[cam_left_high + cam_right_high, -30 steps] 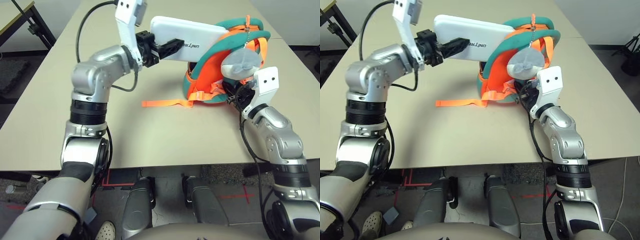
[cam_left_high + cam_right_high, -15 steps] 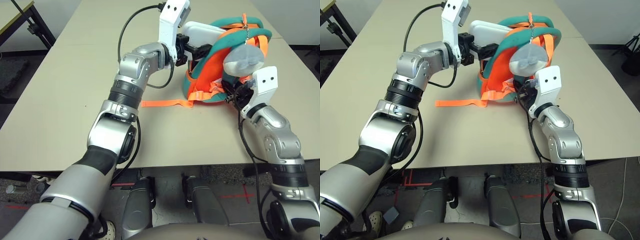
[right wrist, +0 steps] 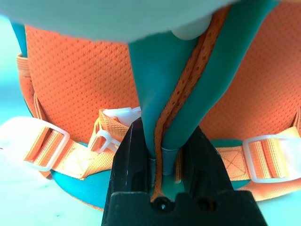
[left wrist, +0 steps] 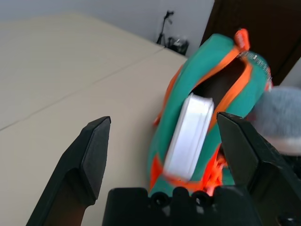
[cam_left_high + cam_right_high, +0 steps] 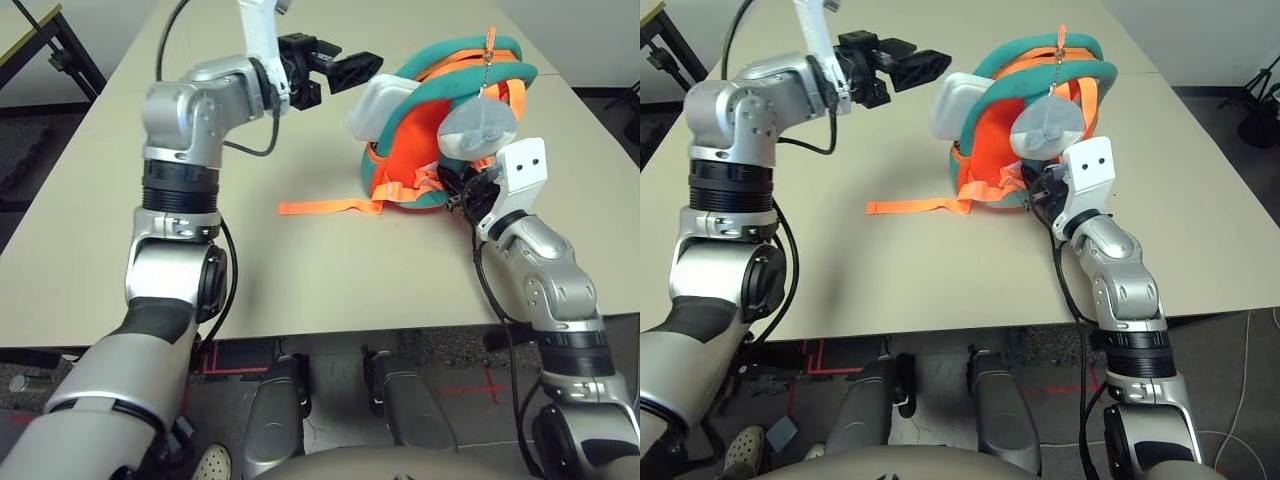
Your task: Put the pencil case into the backpack and zip it.
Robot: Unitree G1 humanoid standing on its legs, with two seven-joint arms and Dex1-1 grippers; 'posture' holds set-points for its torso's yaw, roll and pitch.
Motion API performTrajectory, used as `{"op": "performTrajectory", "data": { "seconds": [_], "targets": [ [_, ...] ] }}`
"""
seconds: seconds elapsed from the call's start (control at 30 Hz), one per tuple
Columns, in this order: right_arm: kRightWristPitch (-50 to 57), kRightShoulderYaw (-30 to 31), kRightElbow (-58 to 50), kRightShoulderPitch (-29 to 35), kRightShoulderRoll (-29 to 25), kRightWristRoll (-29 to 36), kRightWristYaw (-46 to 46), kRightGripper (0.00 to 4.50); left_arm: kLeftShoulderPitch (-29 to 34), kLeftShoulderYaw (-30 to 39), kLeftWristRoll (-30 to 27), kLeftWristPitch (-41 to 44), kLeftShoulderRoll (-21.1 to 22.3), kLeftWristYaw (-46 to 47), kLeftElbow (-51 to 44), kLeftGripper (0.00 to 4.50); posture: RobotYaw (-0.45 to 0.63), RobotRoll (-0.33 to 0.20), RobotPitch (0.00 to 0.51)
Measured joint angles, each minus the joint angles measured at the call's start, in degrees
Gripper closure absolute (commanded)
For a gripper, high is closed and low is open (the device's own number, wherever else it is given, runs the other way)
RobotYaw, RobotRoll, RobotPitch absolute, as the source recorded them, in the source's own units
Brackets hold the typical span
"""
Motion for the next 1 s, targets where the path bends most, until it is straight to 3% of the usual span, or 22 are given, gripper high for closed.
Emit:
{"op": "performTrajectory", "data": {
  "seconds": [0.17,0.37,0.47,0.8,1.0],
  "targets": [
    [-0.6,0.0,1.2,-0.5,0.1,-0.3,0.1,3.71,3.5,0.2,-1.1,3.6,2.9,-0.6,-4.1,0.00,-0.10,0.000,0.164],
    [-1.3,0.1,1.9,-0.8,0.2,-0.3,0.1,3.71,5.4,-0.1,-2.7,5.8,3.0,-0.9,-6.9,0.00,-0.10,0.000,0.158],
    [-1.4,0.1,2.0,-0.9,0.3,-0.3,0.2,3.71,5.4,0.0,-3.4,6.4,1.7,-0.9,-6.8,0.59,-0.10,0.000,0.158],
    [-1.4,0.1,2.0,-1.0,0.3,-0.4,0.3,3.71,5.3,-1.9,-2.6,3.2,-1.5,-0.9,-0.7,4.48,-0.12,0.000,0.159],
    [-1.4,0.1,1.9,-1.0,0.4,-0.6,0.3,3.71,2.7,-3.0,-1.2,-1.8,-5.0,-1.3,7.8,4.50,-0.13,0.000,0.159]
  ]
}}
